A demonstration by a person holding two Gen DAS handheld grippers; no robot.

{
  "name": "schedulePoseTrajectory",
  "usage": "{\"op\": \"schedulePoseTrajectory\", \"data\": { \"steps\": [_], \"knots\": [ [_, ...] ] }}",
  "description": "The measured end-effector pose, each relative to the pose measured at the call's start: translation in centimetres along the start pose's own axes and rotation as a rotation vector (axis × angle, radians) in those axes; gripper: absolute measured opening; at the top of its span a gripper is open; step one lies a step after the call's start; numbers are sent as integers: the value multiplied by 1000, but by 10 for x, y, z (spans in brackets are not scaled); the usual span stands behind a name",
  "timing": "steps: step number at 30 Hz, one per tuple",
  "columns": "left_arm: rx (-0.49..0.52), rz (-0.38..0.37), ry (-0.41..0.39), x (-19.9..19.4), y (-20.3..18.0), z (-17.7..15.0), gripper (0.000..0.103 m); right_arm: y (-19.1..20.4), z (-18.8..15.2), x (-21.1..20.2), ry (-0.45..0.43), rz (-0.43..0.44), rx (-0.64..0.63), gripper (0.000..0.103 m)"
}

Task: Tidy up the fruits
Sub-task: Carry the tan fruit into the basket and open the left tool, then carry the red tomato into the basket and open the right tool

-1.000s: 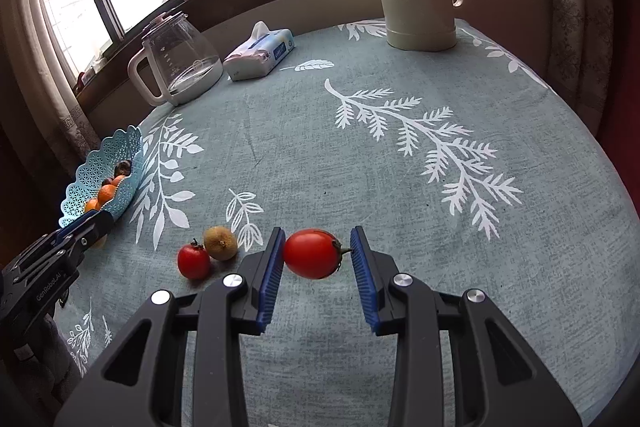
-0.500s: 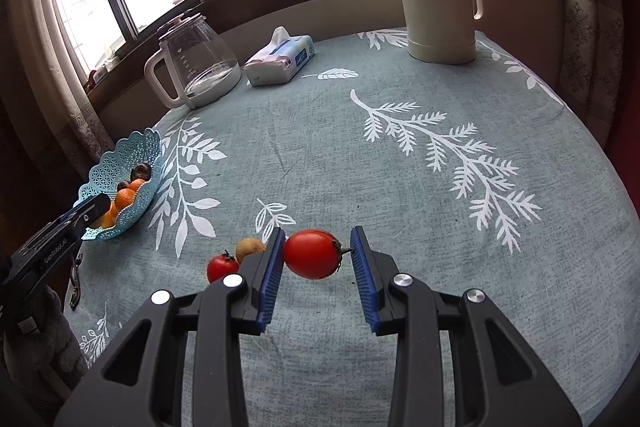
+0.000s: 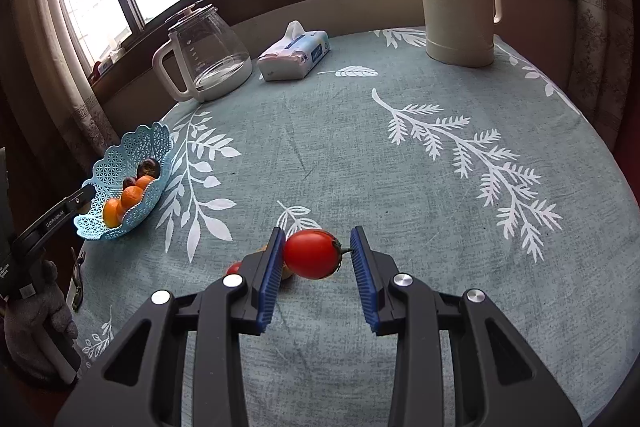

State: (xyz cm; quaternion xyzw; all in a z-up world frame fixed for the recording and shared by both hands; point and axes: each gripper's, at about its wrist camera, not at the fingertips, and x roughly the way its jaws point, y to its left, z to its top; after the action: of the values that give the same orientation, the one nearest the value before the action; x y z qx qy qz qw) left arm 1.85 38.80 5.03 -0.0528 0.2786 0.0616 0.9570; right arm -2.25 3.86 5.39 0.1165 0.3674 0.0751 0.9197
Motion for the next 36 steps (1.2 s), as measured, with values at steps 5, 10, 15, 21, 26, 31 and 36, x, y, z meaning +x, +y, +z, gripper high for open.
{"op": "schedulePoseTrajectory", "data": {
  "steps": [5,10,15,21,26,31,36],
  "knots": [
    [-35,23,-6,3,10,1,77,10,4,2,-3,9,-15,34],
    [-61,49,-53,-8,23,2,85,20,7,4,0,21,-33,34],
    [-97,59,-74,-18,38,3,85,40,15,6,-11,50,-67,34],
    [-111,75,-102,-31,48,5,91,79,30,5,-42,111,-132,34],
    [-122,69,-130,-42,53,10,93,119,43,5,-80,174,-191,34],
    [-150,67,-155,-54,64,14,93,155,57,19,-91,209,-234,34],
    [-165,64,-164,-59,70,17,93,183,69,46,-57,219,-250,34]
  ]
}}
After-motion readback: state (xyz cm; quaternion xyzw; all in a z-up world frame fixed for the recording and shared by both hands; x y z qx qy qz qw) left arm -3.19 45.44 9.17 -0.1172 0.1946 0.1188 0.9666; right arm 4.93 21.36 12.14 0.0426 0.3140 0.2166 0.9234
